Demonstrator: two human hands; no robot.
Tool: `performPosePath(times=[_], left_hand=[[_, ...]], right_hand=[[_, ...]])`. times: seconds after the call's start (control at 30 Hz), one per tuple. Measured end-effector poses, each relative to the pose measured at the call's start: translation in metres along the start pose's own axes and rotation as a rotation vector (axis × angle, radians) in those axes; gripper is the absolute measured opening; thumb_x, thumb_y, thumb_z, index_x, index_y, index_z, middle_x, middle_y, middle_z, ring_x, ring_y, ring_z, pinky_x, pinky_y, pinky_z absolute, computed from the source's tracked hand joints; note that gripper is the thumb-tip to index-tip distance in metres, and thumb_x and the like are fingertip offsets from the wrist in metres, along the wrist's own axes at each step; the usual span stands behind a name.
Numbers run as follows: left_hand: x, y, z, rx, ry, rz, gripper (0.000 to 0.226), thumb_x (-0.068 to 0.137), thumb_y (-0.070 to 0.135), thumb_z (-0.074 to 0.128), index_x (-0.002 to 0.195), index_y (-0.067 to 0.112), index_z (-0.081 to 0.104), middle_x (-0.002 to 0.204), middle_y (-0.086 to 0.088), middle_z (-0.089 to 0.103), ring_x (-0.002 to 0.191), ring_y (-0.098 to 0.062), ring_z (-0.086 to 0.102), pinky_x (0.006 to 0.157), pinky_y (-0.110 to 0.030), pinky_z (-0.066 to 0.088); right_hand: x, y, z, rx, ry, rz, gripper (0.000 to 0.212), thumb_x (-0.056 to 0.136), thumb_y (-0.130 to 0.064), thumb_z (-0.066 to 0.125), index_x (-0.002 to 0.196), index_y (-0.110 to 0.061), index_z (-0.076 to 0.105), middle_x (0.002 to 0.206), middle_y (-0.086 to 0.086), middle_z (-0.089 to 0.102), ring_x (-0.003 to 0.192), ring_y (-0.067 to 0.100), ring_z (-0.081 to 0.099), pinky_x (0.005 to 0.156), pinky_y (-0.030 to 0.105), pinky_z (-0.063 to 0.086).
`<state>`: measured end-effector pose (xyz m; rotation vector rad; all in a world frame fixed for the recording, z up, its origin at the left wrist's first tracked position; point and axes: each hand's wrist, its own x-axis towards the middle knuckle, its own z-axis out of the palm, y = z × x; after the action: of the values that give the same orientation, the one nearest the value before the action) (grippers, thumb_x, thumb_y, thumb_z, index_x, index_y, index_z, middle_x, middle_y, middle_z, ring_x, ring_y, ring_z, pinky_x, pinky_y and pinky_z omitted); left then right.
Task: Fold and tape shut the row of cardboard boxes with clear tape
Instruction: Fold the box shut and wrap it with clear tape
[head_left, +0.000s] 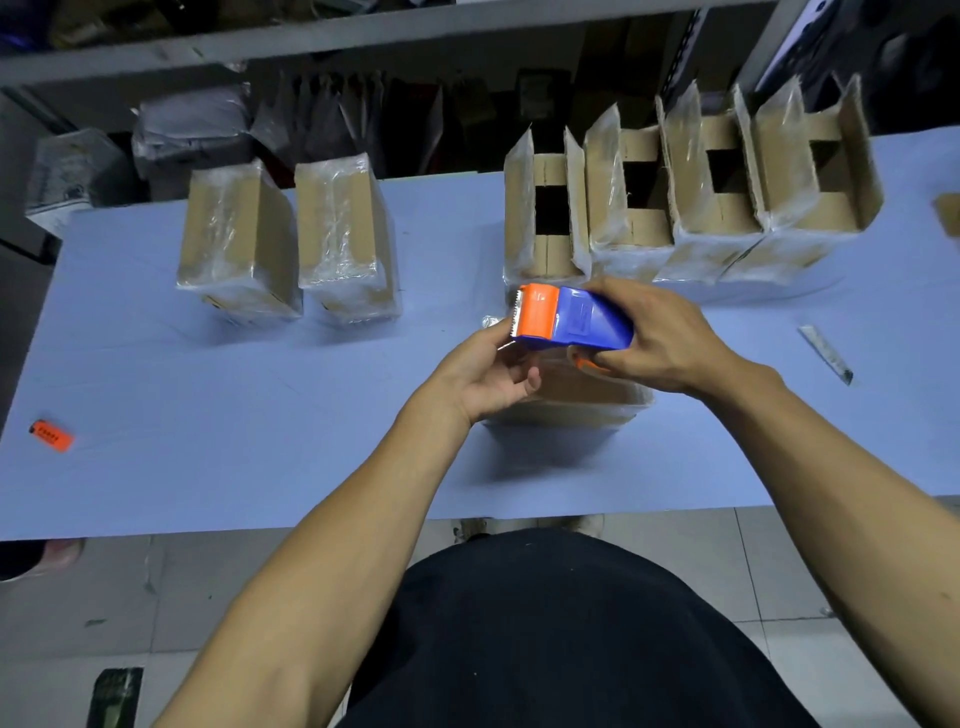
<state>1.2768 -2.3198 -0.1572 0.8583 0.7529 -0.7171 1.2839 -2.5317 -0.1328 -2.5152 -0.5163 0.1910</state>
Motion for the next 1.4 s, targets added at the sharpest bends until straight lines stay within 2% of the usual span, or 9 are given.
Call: performPosePath(times=[0.2, 0.37, 0.43, 0.57, 0.7, 1.0, 1.2, 1.3, 1.4], left_hand=[[0.006, -0.007, 0.007, -0.075, 0.058, -0.029, 0.019, 0.098, 0.012, 0.056, 0.08, 0.015, 0.062, 0.066, 0.001, 0.061, 0.058, -0.008, 0.054, 0.043, -0.017, 0.04], [0.01, -0.005, 0.01, 0.304, 0.275, 0.361, 0.01, 0.096, 0.013, 0.066, 0.087, 0.013, 0.07, 0.051, 0.007, 0.063, 0.038, -0.002, 0.052, 0.038, -0.012, 0.034], [0.011, -0.005, 0.002, 0.365, 0.306, 0.439, 0.019, 0.096, 0.018, 0.069, 0.078, 0.013, 0.07, 0.049, 0.006, 0.058, 0.036, -0.003, 0.045, 0.037, -0.012, 0.032], [0.011, 0.008, -0.034, 0.311, 0.419, 0.524, 0.024, 0.097, 0.014, 0.066, 0.074, 0.011, 0.061, 0.065, -0.003, 0.044, 0.049, -0.01, 0.031, 0.04, -0.019, 0.024], [0.01, -0.003, -0.083, 0.318, 0.508, 0.454, 0.02, 0.097, 0.016, 0.067, 0.078, 0.011, 0.061, 0.07, -0.001, 0.051, 0.044, -0.007, 0.034, 0.039, -0.019, 0.026], [0.063, -0.043, -0.065, 0.351, 0.517, 0.352, 0.015, 0.094, 0.015, 0.07, 0.079, 0.012, 0.068, 0.071, -0.004, 0.063, 0.055, -0.014, 0.046, 0.044, -0.017, 0.035], [0.075, -0.051, -0.07, 0.332, 0.497, 0.162, 0.007, 0.092, 0.017, 0.069, 0.091, 0.013, 0.063, 0.087, -0.008, 0.064, 0.066, -0.021, 0.051, 0.053, -0.022, 0.038], [0.072, -0.044, -0.069, 0.446, 0.541, 0.306, 0.02, 0.099, 0.024, 0.061, 0.082, 0.015, 0.067, 0.083, -0.006, 0.069, 0.073, -0.025, 0.061, 0.057, -0.028, 0.049], [0.062, -0.03, -0.052, 0.425, 0.364, 0.421, 0.039, 0.106, 0.043, 0.044, 0.083, 0.022, 0.068, 0.072, 0.009, 0.073, 0.07, -0.01, 0.071, 0.057, -0.02, 0.054]], right_hand=[[0.0, 0.001, -0.002, 0.008, -0.009, 0.002, 0.053, 0.075, -0.038, 0.077, 0.121, -0.037, 0.05, 0.098, -0.02, 0.054, 0.083, 0.011, 0.052, 0.068, 0.029, 0.043], [0.001, -0.003, -0.005, -0.022, -0.03, -0.015, 0.052, 0.075, -0.042, 0.074, 0.121, -0.038, 0.05, 0.097, -0.018, 0.057, 0.082, 0.013, 0.053, 0.066, 0.03, 0.044], [0.001, -0.006, -0.006, -0.068, -0.064, -0.027, 0.049, 0.076, -0.044, 0.072, 0.119, -0.037, 0.05, 0.099, -0.013, 0.061, 0.082, 0.017, 0.055, 0.066, 0.033, 0.048], [-0.011, 0.0, -0.011, -0.175, -0.072, 0.003, 0.048, 0.076, -0.048, 0.068, 0.119, -0.035, 0.051, 0.1, -0.007, 0.062, 0.085, 0.023, 0.056, 0.065, 0.034, 0.048], [-0.016, 0.0, -0.013, -0.224, -0.087, -0.022, 0.047, 0.076, -0.052, 0.068, 0.118, -0.037, 0.052, 0.092, -0.012, 0.055, 0.082, 0.02, 0.054, 0.059, 0.028, 0.034], [-0.008, -0.008, -0.004, -0.235, -0.096, -0.02, 0.044, 0.074, -0.048, 0.067, 0.115, -0.035, 0.054, 0.094, -0.008, 0.062, 0.077, 0.014, 0.048, 0.055, 0.021, 0.03], [-0.007, -0.012, -0.002, -0.242, -0.078, 0.019, 0.041, 0.076, -0.046, 0.067, 0.113, -0.033, 0.055, 0.093, -0.006, 0.063, 0.077, 0.014, 0.049, 0.056, 0.022, 0.03], [-0.008, -0.014, -0.001, -0.235, -0.082, 0.042, 0.042, 0.077, -0.046, 0.067, 0.115, -0.035, 0.055, 0.093, -0.007, 0.063, 0.077, 0.014, 0.05, 0.06, 0.025, 0.035], [-0.007, -0.019, -0.002, -0.24, -0.075, 0.061, 0.043, 0.075, -0.053, 0.06, 0.115, -0.036, 0.055, 0.093, -0.009, 0.063, 0.079, 0.015, 0.052, 0.061, 0.027, 0.039]])
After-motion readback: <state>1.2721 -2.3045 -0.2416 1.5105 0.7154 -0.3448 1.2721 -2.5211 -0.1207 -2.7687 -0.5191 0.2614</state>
